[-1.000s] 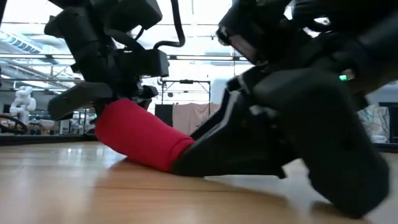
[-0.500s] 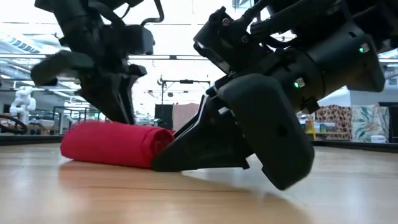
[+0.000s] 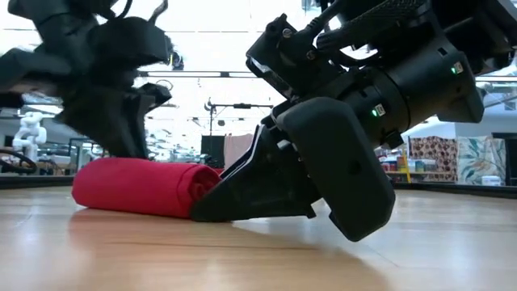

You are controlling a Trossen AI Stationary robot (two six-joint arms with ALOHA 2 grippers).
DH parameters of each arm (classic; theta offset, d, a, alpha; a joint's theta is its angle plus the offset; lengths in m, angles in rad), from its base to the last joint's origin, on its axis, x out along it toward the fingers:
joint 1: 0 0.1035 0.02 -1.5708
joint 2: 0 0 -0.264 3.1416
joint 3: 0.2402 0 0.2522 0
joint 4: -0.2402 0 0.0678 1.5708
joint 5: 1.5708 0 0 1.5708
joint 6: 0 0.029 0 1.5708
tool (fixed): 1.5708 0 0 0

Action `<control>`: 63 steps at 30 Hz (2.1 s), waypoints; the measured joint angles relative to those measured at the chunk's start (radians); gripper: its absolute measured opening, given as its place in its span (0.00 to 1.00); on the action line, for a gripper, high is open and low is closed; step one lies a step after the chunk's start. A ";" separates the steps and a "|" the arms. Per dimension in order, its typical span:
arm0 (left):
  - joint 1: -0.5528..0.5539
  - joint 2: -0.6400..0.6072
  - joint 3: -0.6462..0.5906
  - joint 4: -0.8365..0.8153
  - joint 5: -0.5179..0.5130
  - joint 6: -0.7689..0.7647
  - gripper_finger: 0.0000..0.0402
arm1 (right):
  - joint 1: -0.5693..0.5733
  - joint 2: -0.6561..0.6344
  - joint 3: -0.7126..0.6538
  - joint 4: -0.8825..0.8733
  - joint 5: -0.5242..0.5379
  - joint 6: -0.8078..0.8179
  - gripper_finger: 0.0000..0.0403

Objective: Roll towel
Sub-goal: Roll the red towel

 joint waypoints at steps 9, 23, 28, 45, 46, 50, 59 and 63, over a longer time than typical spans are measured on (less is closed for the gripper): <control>-0.040 -0.004 -0.016 -0.058 0.021 -0.057 0.20 | -0.002 0.000 0.000 -0.003 -0.012 0.011 0.49; -0.141 -0.173 -0.015 -0.104 -0.001 -0.190 0.27 | -0.001 0.000 0.000 0.003 -0.015 0.013 0.49; -0.239 -0.111 -0.015 -0.058 -0.054 -0.232 0.46 | -0.001 0.000 0.001 0.003 -0.015 0.021 0.49; -0.305 0.127 -0.014 0.030 -0.224 -0.214 0.73 | 0.000 0.000 0.000 0.006 -0.015 0.040 0.49; -0.305 0.128 -0.014 0.030 -0.224 -0.222 0.72 | 0.000 0.000 0.000 0.006 -0.014 0.040 0.49; -0.305 0.128 -0.014 0.026 -0.224 -0.241 0.65 | 0.020 -0.011 0.001 -0.004 0.024 0.063 0.49; -0.287 0.128 -0.014 0.001 -0.205 -0.285 0.53 | 0.133 -0.038 -0.003 0.111 0.275 -0.054 0.49; -0.268 0.127 -0.014 0.008 -0.157 -0.286 0.49 | 0.109 0.001 -0.004 0.261 0.271 -0.144 0.49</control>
